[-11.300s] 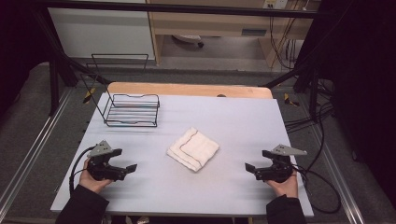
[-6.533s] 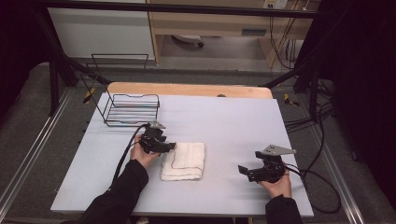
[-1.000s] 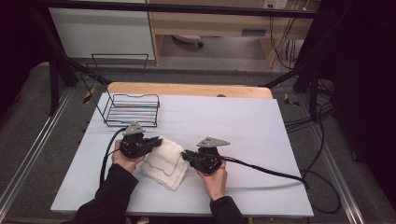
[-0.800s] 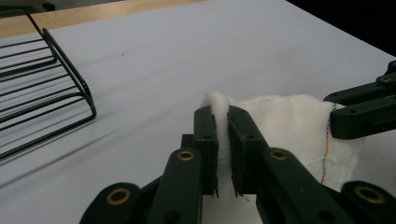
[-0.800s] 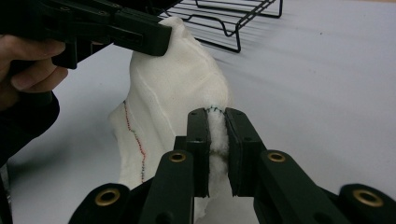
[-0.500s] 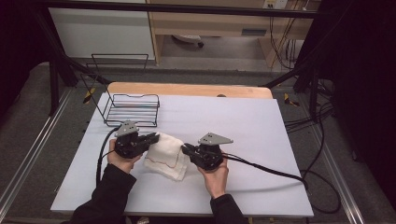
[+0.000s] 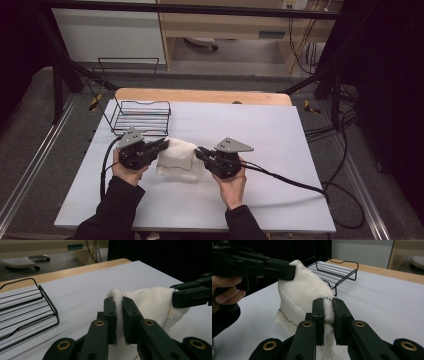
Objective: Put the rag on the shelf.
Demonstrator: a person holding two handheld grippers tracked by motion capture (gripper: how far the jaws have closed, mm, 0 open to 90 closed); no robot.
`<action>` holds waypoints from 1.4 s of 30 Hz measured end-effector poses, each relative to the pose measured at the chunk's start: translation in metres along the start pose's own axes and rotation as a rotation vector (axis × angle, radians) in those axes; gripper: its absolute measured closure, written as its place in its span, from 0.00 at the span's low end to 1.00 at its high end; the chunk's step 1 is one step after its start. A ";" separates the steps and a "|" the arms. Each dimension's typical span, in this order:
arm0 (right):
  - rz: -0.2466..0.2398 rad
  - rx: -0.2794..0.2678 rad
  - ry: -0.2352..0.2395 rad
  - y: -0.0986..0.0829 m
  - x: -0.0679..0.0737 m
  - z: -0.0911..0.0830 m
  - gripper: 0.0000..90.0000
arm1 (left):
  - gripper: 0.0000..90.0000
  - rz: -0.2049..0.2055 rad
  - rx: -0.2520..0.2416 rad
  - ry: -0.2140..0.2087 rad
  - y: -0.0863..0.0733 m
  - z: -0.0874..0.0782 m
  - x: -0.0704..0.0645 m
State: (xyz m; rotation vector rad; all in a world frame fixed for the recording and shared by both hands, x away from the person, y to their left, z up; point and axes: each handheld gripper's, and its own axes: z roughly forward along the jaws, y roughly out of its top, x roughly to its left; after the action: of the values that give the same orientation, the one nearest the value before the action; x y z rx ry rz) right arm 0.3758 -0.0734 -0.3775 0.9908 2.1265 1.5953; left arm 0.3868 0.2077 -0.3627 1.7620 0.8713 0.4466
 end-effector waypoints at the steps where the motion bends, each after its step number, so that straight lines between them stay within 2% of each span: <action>1: -0.004 -0.005 -0.001 0.001 0.001 0.000 0.90 | 0.91 0.000 -0.004 -0.001 0.001 -0.001 0.000; 21: -0.070 -0.103 0.003 0.029 0.012 -0.004 0.90 | 0.91 -0.010 -0.136 0.021 0.015 -0.024 0.000; 32: -0.090 -0.143 0.006 0.041 0.019 -0.004 0.90 | 0.91 -0.013 -0.176 0.033 0.022 -0.034 0.003; 42: -0.111 -0.188 0.006 0.059 0.027 0.001 0.90 | 0.91 -0.012 -0.235 0.056 0.032 -0.046 0.009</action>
State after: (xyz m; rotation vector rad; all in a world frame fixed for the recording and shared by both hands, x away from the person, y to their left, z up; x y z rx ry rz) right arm 0.3774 -0.0455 -0.3186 0.7950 1.9558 1.7067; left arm 0.3727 0.2395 -0.3174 1.5350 0.8325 0.5691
